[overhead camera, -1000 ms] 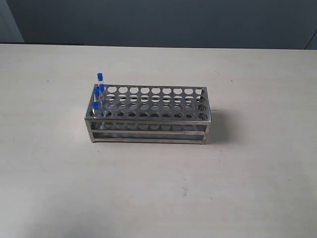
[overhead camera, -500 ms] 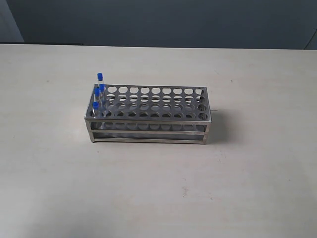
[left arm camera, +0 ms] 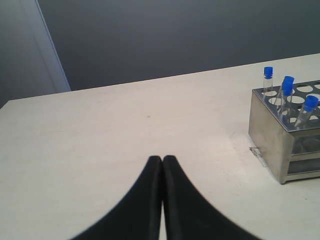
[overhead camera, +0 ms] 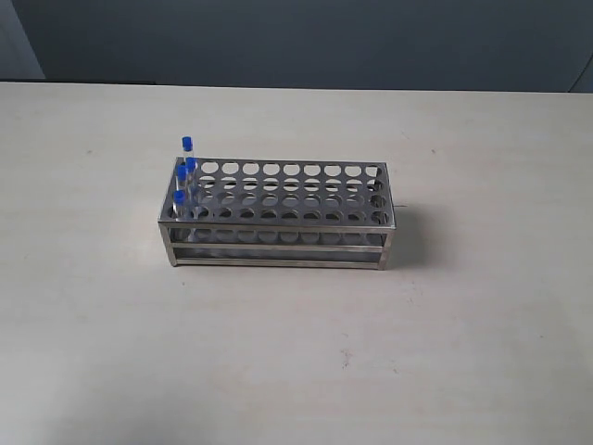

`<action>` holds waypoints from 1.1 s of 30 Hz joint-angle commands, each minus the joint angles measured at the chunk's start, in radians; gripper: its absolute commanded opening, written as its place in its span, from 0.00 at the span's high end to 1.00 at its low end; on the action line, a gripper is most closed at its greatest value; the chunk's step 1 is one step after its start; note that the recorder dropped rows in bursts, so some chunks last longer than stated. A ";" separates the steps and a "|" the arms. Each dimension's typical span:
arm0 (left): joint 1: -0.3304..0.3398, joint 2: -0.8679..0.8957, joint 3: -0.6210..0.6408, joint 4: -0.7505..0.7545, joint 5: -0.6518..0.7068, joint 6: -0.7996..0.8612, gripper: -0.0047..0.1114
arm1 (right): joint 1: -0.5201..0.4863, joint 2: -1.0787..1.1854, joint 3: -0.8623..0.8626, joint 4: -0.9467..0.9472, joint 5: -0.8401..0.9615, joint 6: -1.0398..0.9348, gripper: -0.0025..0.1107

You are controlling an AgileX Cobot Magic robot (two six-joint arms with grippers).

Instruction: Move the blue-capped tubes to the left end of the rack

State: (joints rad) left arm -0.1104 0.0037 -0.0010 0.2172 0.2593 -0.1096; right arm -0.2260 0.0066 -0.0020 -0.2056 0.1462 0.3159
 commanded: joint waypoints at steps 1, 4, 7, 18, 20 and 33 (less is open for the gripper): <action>0.001 -0.004 0.001 0.005 -0.002 -0.004 0.96 | -0.005 -0.007 0.002 -0.002 0.003 -0.001 0.98; 0.001 -0.004 0.001 0.005 -0.002 -0.004 0.96 | -0.005 -0.007 0.002 -0.002 0.003 -0.001 0.98; 0.001 -0.004 0.001 0.005 -0.002 -0.004 0.96 | -0.005 -0.007 0.002 -0.002 0.003 -0.001 0.98; 0.001 -0.004 0.001 0.005 -0.002 -0.004 0.96 | -0.005 -0.007 0.002 0.010 0.003 -0.001 0.98; 0.001 -0.004 0.001 0.005 -0.002 -0.004 0.96 | -0.005 -0.007 0.002 0.010 0.003 -0.001 0.98; 0.001 -0.004 0.001 0.005 -0.002 -0.004 0.96 | -0.005 -0.007 0.002 0.010 0.003 -0.001 0.98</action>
State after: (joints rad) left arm -0.1104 0.0037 -0.0010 0.2172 0.2593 -0.1096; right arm -0.2260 0.0066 -0.0020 -0.1960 0.1462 0.3159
